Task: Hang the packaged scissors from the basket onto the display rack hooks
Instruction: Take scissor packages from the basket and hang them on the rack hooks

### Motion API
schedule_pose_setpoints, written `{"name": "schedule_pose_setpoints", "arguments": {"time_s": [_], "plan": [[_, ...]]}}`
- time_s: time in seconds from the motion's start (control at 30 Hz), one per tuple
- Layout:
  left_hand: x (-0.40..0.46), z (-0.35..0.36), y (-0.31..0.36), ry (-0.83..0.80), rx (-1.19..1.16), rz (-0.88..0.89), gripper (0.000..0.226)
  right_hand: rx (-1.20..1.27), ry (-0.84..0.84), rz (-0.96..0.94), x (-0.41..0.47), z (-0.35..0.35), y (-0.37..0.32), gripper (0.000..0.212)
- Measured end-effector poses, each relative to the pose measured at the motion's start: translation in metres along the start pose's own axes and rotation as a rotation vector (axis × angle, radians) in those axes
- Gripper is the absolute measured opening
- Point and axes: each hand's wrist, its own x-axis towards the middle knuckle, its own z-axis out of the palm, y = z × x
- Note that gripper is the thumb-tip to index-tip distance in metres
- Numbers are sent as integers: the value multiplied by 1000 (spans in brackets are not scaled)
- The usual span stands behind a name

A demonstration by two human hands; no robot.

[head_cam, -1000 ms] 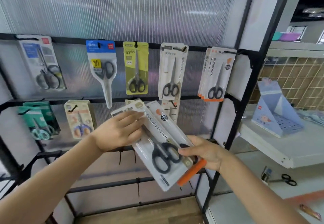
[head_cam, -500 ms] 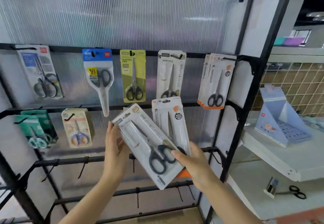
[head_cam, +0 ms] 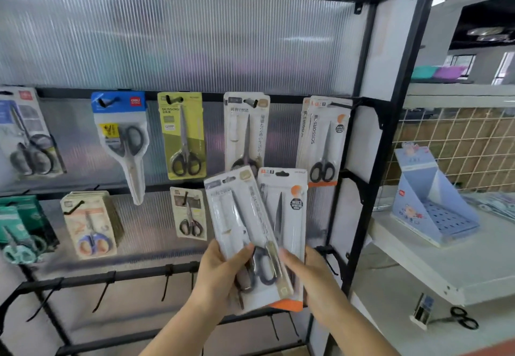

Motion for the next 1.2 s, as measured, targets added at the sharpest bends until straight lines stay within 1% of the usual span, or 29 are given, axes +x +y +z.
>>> {"name": "schedule_pose_setpoints", "arguments": {"time_s": [0.03, 0.1, 0.17, 0.27, 0.3, 0.4, 0.5, 0.57, 0.67, 0.87, 1.03, 1.2], "plan": [[0, 2, -1, -17, 17, 20, 16, -18, -2, -10, 2, -2, -8, 68], [0, 4, 0, -58, 56, 49, 20, -18, 12, -58, 10, -7, -22, 58], [2, 7, 4, -83, 79, 57, 25, -16, 87, -107, 22, -10, -38, 49], [9, 13, 14, -74, 84, 93, 24, -49, 183, -179, 39, -9, -56, 22], [13, 14, 19, -60, 82, 114, 25, -44, 218, -196, 43, -8, -62, 17], [22, 14, 44, -49, 115, 207, 25, 3, 304, -248, 54, -7, -83, 17], [27, 16, 69, -76, 148, 298, 27, 4, 367, -297, 65, -14, -109, 16], [31, 21, 80, -95, 157, 334, 24, -10, 400, -334, 71, -20, -126, 10], [38, 30, 89, -95, 169, 375, 25, -21, 432, -387, 79, -29, -141, 9], [45, 44, 89, -160, 121, 359, 26, -33, 478, -412, 92, -43, -150, 10], [54, 50, 85, -146, 81, 351, 27, -41, 480, -423, 99, -55, -152, 11], [61, 47, 79, -105, 115, 354, 27, -42, 511, -413, 106, -69, -156, 9]]}}
